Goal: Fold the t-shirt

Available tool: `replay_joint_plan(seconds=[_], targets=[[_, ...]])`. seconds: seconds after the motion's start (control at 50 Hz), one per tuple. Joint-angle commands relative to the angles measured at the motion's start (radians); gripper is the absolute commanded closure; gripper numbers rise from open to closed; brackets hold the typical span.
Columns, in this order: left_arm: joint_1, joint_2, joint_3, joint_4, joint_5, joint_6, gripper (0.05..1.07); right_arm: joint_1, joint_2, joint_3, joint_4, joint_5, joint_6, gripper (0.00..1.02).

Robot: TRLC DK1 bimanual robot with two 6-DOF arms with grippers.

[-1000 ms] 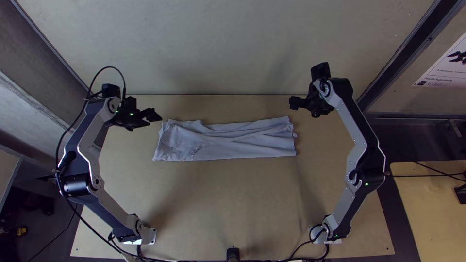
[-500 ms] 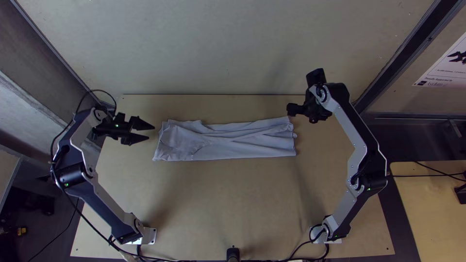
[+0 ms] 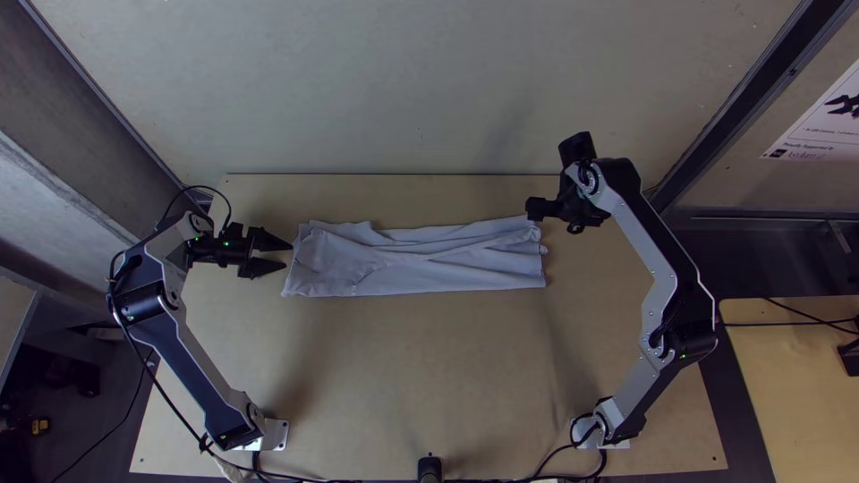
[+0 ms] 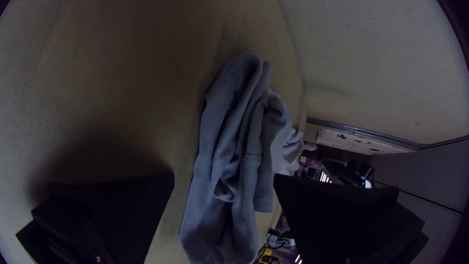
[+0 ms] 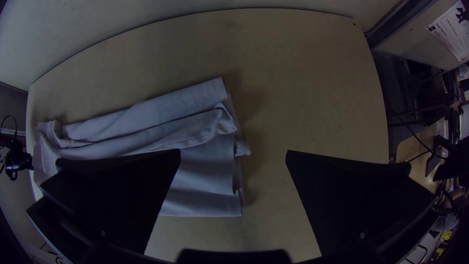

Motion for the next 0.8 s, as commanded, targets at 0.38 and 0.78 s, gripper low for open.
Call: replay_joint_plan(seconds=[0.38, 0.78], targets=[[-0.068, 0.049, -0.016, -0.055, 0.049, 0.037, 0.09, 0.029, -0.033, -0.041, -0.005, 0.031, 0.009, 0.03], [-0.259, -0.012, -0.072, 0.121, -0.032, -0.147, 0.09, 0.039, -0.036, -0.042, -0.005, 0.031, 0.013, 0.03]])
